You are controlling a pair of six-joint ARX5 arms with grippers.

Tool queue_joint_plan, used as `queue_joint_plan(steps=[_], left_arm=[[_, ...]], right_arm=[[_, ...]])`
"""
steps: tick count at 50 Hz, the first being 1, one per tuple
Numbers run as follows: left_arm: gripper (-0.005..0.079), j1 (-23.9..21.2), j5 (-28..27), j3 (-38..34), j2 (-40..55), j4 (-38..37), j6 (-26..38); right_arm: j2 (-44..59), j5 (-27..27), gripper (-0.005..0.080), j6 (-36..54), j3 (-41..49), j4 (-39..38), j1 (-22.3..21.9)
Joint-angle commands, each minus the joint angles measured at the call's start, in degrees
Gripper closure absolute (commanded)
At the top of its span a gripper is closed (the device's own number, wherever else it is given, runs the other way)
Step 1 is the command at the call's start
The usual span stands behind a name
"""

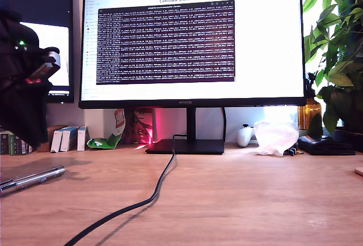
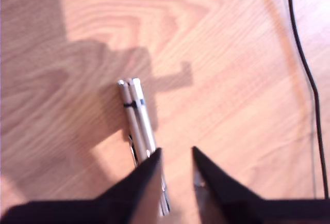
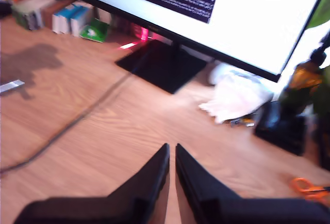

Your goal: Pick the metallic laser pointer with your right arm, pass it to your left arm, then place it down to the left side of the table

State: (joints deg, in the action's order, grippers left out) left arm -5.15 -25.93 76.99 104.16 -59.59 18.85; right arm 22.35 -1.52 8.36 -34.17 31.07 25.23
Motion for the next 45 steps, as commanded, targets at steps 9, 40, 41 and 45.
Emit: queue_joint_plan(steps=[9, 40, 41, 45], left_arm=[[0.0764, 0.15, -0.74, -0.26, -3.61, 2.54, -0.52], [0.0764, 1.38, 16.72, -0.68, -30.77, 19.21, -6.54], [0.0764, 1.38, 16.72, -0.68, -31.15, 19.89, -6.32], [0.0764, 1.4, 17.42, -0.68, -31.78, 21.62, -8.7]], right_arm=[[-0.17, -5.73, 0.0765, -7.98, 1.07, -0.68, 0.13], [-0.44, -20.57, 0.0765, -8.68, 0.63, -7.41, 0.24], [-0.44, -20.41, 0.0765, -8.72, 0.63, -8.17, 0.24], [-0.46, -21.09, 0.0764, -8.7, 0.63, -10.12, 0.22]])
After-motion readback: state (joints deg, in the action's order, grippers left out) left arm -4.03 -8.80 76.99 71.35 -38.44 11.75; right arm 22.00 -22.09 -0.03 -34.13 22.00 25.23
